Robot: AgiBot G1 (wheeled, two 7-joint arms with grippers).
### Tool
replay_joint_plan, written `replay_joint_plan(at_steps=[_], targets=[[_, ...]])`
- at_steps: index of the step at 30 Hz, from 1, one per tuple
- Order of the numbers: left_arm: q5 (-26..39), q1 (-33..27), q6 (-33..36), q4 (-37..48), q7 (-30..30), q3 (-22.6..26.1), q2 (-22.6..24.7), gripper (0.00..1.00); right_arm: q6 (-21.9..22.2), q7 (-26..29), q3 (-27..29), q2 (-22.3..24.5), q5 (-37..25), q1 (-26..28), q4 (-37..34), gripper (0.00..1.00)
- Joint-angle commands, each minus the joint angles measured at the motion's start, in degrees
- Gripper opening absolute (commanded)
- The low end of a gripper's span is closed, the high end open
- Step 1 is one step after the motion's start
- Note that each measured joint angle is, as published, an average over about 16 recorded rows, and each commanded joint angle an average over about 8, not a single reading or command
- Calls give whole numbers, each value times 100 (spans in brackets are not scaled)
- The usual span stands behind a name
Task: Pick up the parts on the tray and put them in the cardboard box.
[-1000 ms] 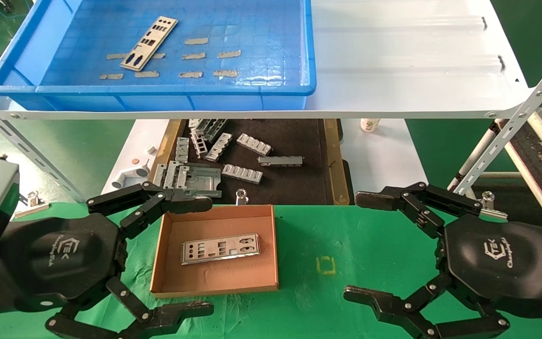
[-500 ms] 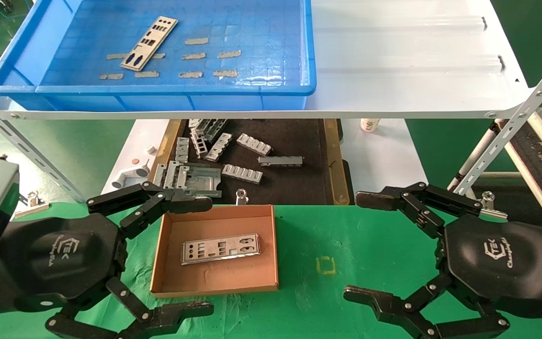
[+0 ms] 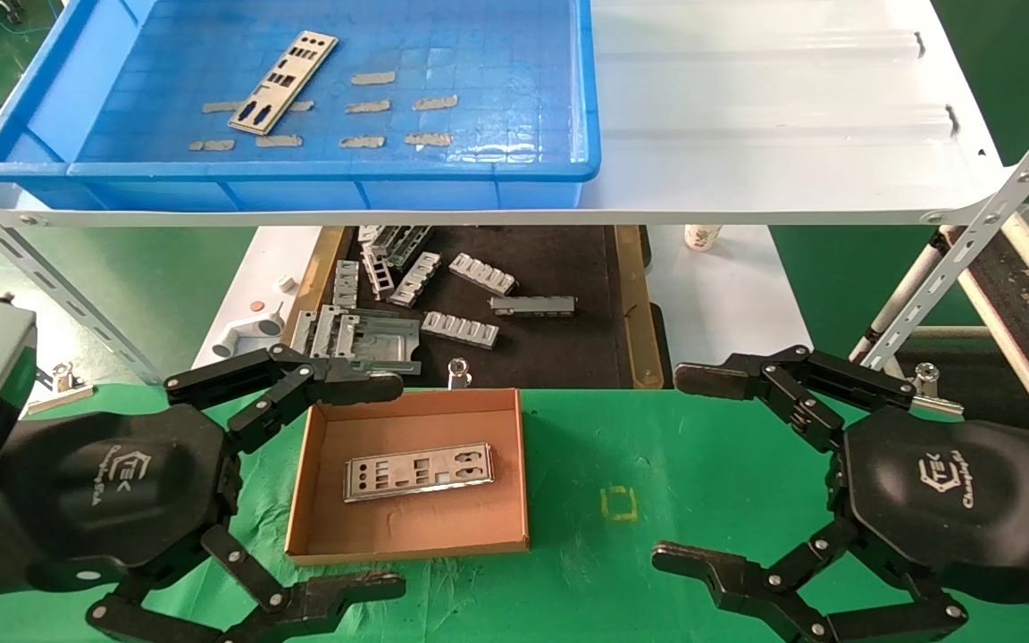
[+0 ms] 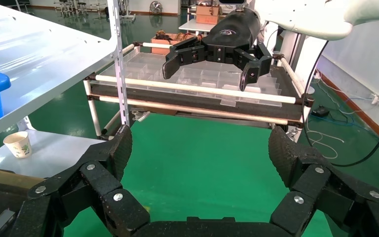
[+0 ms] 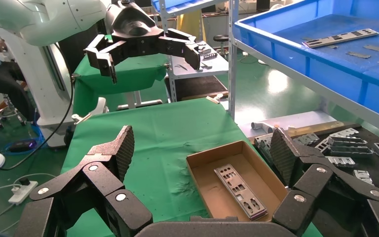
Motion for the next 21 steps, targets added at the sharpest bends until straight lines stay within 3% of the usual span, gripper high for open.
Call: replay_joint_plan(at_steps=[1,21], targets=[[0,0,0,0,0,0,0,100,0,0,0,0,0,0,0,100],[0,0,0,0,0,0,0,100,0,0,0,0,0,0,0,100]])
